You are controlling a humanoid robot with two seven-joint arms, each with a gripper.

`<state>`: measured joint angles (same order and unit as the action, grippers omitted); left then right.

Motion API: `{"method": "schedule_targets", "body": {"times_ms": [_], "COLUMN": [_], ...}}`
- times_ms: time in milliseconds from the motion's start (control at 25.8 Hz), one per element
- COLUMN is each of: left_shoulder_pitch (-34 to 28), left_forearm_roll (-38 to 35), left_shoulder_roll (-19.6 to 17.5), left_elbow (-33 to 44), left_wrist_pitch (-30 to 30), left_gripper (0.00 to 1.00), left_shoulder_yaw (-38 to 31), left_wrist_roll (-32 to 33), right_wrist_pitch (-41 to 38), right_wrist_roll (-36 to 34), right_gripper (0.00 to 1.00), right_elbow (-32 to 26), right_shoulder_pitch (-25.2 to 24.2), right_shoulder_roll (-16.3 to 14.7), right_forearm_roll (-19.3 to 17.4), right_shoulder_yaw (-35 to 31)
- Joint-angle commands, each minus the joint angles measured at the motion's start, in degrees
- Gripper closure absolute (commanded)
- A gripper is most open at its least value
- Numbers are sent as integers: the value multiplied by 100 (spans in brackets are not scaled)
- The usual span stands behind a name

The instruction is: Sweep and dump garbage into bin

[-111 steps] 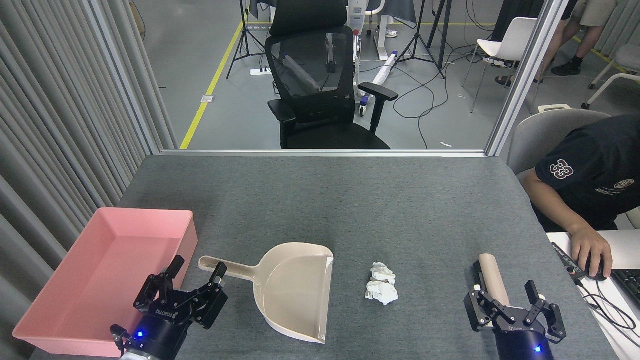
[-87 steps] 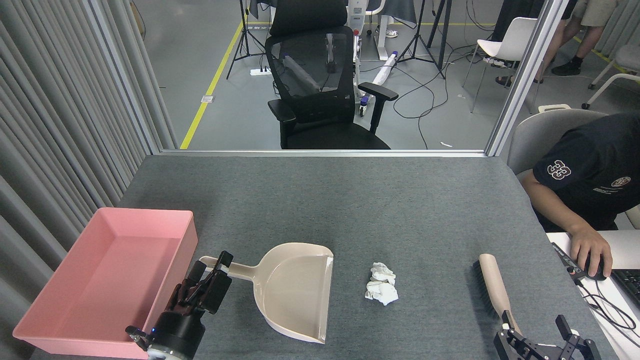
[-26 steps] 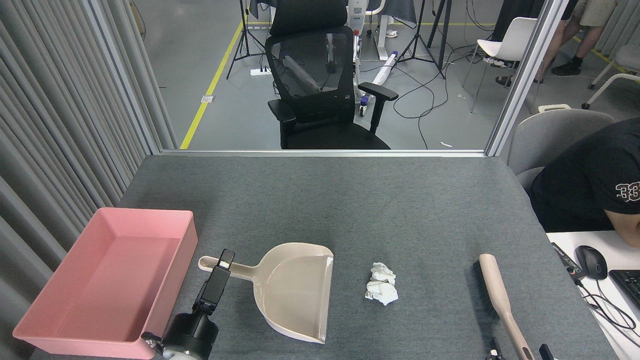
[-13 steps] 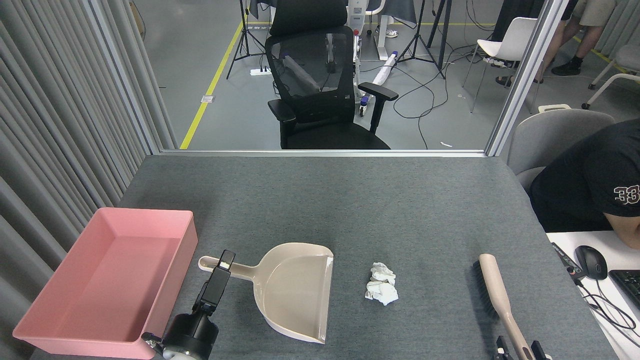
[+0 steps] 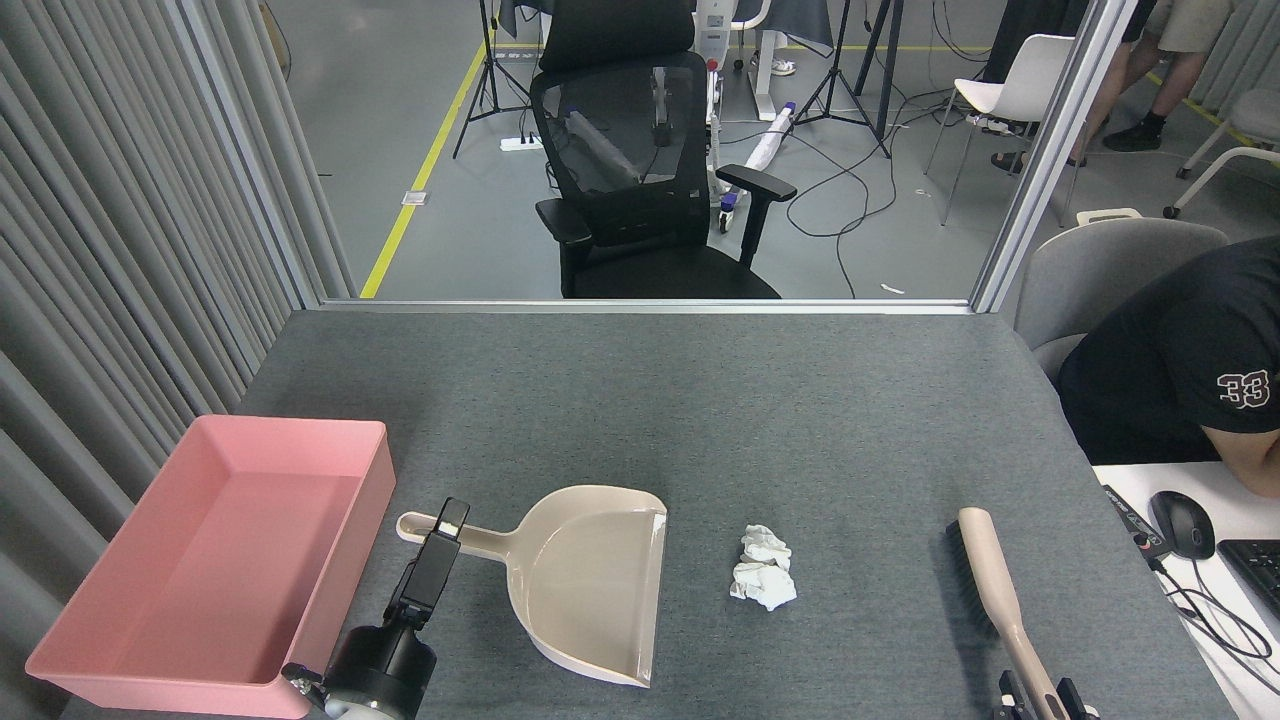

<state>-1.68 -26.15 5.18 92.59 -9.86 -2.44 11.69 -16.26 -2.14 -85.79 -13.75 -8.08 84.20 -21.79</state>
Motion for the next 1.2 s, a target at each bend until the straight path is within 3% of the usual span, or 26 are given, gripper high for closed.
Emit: {"method": "schedule_targets", "body": {"times_ms": [0,232,581,1162], "left_shoulder_pitch": [1,9,18,18], "left_forearm_roll": [-4,-4,-4,-12], "left_shoulder_roll": [-8,-8,-17,-17], "left_elbow": [14,14,14,14], "left_wrist_pitch": [2,-42,-42,-77], "left_gripper": [1,1,1,1], "left_shoulder_yaw": [-2,-2,-2,-11], "left_wrist_roll": [0,0,0,0], "right_wrist_pitch": [0,0,-8,-61], "right_wrist_roll": [-5,-5,-5,-5], "right_gripper": [36,37,47,48], "right_elbow": [10,10,10,10], "right_shoulder_pitch": [4,4,-5,-5], "right_shoulder_roll": [0,-35,-35,-35], "right_forearm_roll": [0,0,0,-9], "right_shoulder_yaw": [0,0,0,0]}}
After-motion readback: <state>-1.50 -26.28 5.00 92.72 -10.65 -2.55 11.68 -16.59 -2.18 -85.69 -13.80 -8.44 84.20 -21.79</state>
